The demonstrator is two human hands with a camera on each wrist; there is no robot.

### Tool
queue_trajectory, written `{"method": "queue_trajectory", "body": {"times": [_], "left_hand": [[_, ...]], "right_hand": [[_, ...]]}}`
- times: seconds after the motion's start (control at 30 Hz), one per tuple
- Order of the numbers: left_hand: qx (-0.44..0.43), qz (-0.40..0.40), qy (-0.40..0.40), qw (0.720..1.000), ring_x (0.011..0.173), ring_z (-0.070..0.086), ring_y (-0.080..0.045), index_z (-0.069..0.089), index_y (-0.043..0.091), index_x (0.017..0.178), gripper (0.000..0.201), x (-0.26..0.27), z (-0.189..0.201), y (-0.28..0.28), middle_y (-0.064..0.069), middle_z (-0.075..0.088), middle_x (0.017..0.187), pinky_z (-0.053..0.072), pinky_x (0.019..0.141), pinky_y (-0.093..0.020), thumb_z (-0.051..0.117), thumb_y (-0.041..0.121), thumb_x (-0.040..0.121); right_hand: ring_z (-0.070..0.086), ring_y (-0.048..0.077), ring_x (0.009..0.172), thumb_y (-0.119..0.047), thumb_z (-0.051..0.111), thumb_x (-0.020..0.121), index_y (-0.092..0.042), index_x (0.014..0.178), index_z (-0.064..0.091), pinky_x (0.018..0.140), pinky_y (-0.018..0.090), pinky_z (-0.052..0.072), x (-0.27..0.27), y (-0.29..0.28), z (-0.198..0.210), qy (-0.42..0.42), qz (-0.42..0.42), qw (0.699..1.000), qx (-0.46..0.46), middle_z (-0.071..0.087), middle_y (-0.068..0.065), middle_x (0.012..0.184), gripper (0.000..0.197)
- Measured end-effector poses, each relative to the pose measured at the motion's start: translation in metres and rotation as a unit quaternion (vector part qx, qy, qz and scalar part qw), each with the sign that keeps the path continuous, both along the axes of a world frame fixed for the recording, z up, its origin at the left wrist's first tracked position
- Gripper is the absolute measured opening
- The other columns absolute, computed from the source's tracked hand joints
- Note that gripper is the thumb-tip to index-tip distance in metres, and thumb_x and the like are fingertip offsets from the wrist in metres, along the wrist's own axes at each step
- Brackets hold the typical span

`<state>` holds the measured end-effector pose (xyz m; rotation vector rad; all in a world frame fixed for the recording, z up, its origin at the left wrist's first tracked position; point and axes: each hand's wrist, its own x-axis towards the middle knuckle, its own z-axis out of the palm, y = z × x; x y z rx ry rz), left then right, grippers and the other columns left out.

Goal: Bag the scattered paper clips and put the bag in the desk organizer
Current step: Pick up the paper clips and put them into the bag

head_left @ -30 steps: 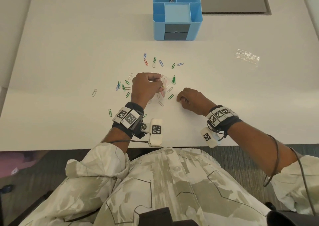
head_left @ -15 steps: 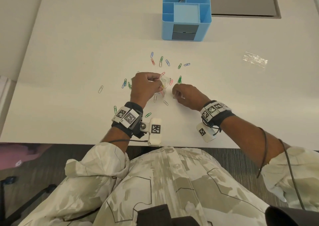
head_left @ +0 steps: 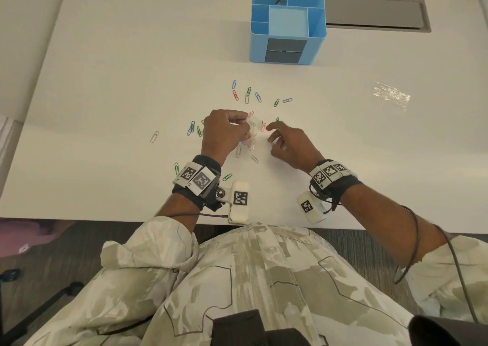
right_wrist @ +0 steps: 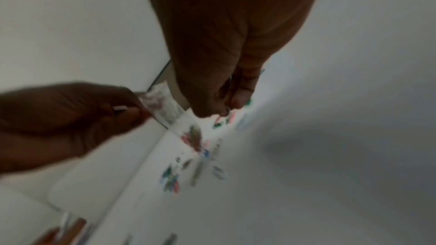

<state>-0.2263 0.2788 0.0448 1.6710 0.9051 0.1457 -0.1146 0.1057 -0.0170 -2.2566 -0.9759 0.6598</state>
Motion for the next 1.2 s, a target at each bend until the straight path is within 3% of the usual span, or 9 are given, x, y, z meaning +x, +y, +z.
{"method": "queue_trajectory", "body": {"times": [0.13,0.23,0.4,0.5,0.67,0.8,0.97,1.13,1.2], "left_hand": [[0.003,-0.005,-0.005,1.000,0.076,0.081,-0.022,0.079,0.006,0.112,0.022,0.007,0.000,-0.004,-0.003,0.077,0.097,0.067,0.079,-0.030,0.075,0.003,0.091],[0.011,-0.012,-0.003,1.000,0.070,0.080,-0.010,0.080,0.008,0.111,0.022,0.013,-0.003,-0.006,-0.003,0.079,0.098,0.067,0.079,-0.036,0.076,0.003,0.090],[0.004,-0.020,-0.001,1.000,0.070,0.081,-0.015,0.080,0.010,0.111,0.024,0.020,-0.003,-0.010,-0.002,0.079,0.099,0.068,0.082,-0.038,0.076,0.003,0.088],[0.002,-0.018,-0.001,1.000,0.072,0.081,-0.018,0.080,0.010,0.111,0.025,0.021,-0.002,-0.009,-0.003,0.080,0.102,0.067,0.084,-0.040,0.075,0.003,0.088],[-0.009,-0.012,0.003,1.000,0.072,0.081,-0.017,0.080,0.011,0.110,0.023,0.022,0.000,-0.004,0.000,0.078,0.098,0.067,0.083,-0.046,0.074,0.001,0.090],[-0.013,-0.006,0.002,1.000,0.073,0.082,-0.020,0.080,0.011,0.111,0.025,0.021,0.000,-0.001,-0.004,0.079,0.101,0.068,0.083,-0.041,0.073,-0.001,0.090],[0.001,-0.005,-0.003,1.000,0.075,0.081,-0.020,0.080,0.008,0.112,0.026,0.018,-0.002,0.003,-0.007,0.080,0.102,0.067,0.077,-0.028,0.073,-0.001,0.089],[-0.002,0.001,-0.002,1.000,0.070,0.080,-0.013,0.080,0.009,0.112,0.025,0.016,-0.005,0.005,-0.008,0.080,0.102,0.066,0.072,-0.023,0.073,0.000,0.090],[0.002,0.001,0.001,1.000,0.071,0.080,-0.015,0.080,0.009,0.112,0.025,0.016,-0.005,0.006,-0.007,0.079,0.102,0.067,0.077,-0.028,0.072,0.000,0.090]], "right_hand": [[0.067,0.011,0.082,-0.006,0.062,0.084,-0.015,0.111,0.068,0.077,0.027,0.058,-0.001,0.004,0.034,0.002,-0.104,0.985,0.135,0.072,-0.001,0.098,0.029],[0.068,0.008,0.083,-0.004,0.065,0.087,-0.012,0.104,0.072,0.075,0.019,0.057,-0.001,0.012,0.059,0.036,-0.111,0.976,0.185,0.072,0.000,0.099,0.020],[0.069,-0.001,0.090,-0.002,0.067,0.087,-0.011,0.108,0.074,0.082,0.010,0.052,0.004,0.019,0.071,0.019,-0.069,0.983,0.170,0.073,-0.007,0.100,0.024],[0.068,0.000,0.100,-0.003,0.068,0.087,-0.013,0.117,0.071,0.089,0.012,0.053,0.013,0.018,0.068,0.012,-0.078,0.984,0.161,0.072,-0.009,0.109,0.031],[0.070,0.006,0.088,-0.006,0.068,0.089,-0.012,0.112,0.071,0.080,0.006,0.051,0.038,0.007,0.046,0.005,-0.147,0.982,0.118,0.073,-0.002,0.107,0.024],[0.068,0.017,0.087,-0.016,0.076,0.086,-0.010,0.117,0.068,0.086,0.023,0.054,0.048,0.004,0.010,0.008,-0.142,0.990,0.012,0.070,0.007,0.112,0.032],[0.059,0.013,0.086,-0.029,0.078,0.084,-0.015,0.120,0.067,0.084,0.030,0.050,0.043,0.022,-0.016,-0.040,-0.103,0.993,-0.046,0.060,0.003,0.110,0.041],[0.060,0.024,0.087,-0.011,0.068,0.088,-0.011,0.098,0.068,0.079,0.035,0.050,0.036,0.032,-0.022,-0.113,-0.053,0.991,-0.053,0.061,0.006,0.097,0.010],[0.062,0.029,0.089,-0.003,0.060,0.088,-0.010,0.099,0.065,0.079,0.035,0.050,0.037,0.030,-0.022,-0.113,-0.057,0.990,-0.055,0.064,0.009,0.098,0.013]]}}
